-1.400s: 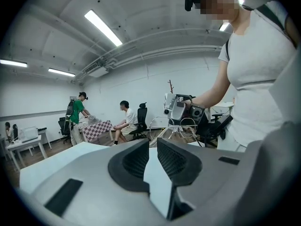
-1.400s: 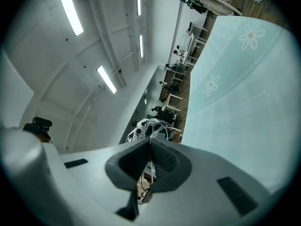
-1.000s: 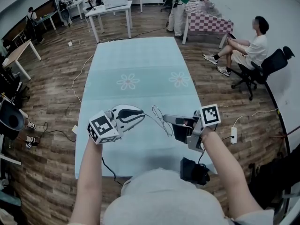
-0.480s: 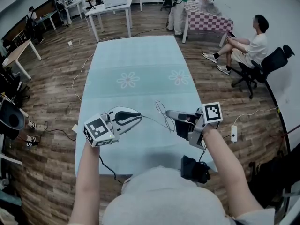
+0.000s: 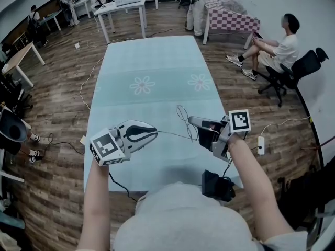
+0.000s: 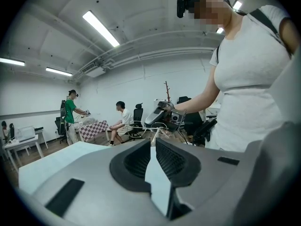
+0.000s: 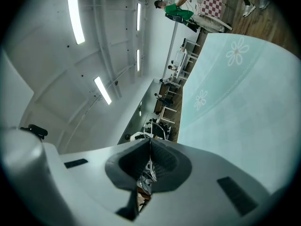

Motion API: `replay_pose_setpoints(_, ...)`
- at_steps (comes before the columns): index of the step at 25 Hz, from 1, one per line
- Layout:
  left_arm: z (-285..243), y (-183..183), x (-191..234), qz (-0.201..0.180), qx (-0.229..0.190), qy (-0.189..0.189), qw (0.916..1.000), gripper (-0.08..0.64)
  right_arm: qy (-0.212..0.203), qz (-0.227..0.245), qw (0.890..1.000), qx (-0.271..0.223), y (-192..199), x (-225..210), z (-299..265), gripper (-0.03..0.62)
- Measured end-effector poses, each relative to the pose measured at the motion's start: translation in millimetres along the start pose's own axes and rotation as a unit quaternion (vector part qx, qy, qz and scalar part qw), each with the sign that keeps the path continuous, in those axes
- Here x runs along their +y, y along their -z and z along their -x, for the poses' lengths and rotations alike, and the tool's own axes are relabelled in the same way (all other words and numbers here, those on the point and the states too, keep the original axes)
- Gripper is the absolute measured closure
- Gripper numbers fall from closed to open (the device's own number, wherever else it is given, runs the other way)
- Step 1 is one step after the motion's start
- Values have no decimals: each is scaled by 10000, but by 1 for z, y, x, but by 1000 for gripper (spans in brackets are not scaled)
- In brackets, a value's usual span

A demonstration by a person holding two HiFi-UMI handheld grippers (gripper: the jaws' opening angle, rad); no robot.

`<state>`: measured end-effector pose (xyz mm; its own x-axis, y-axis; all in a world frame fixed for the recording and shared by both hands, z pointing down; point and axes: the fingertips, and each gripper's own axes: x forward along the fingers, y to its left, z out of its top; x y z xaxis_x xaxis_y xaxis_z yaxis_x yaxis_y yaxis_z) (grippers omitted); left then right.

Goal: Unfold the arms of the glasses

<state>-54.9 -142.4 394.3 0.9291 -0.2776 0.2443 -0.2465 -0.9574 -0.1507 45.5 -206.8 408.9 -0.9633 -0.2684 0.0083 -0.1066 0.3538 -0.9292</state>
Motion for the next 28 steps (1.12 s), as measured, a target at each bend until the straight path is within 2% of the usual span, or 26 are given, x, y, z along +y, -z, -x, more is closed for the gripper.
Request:
replay_pose_setpoints(6, -5, 3, -21, -33, 96, 273, 9996, 517, 218, 56, 9996, -193, -6, -9, 7, 581)
replay_pose_setpoints(15, -12, 4, -44, -20, 169, 598, 9981, 517, 310, 14, 9987, -406, -12, -13, 10, 581)
replay_pose_setpoints(22, -12, 0, -55, 141, 166, 785, 9967, 517, 290, 31, 9981, -546, -18, -9, 7, 581)
replay_pose_setpoints(26, -10, 2, -57, 387, 174, 796, 9959, 514, 234, 58, 9983, -530, -16, -6, 7, 583)
replay_pose_setpoints(28, -9, 3, -56, 515, 165, 771, 9956, 473, 207, 65, 9986, -485, -14, -4, 7, 581)
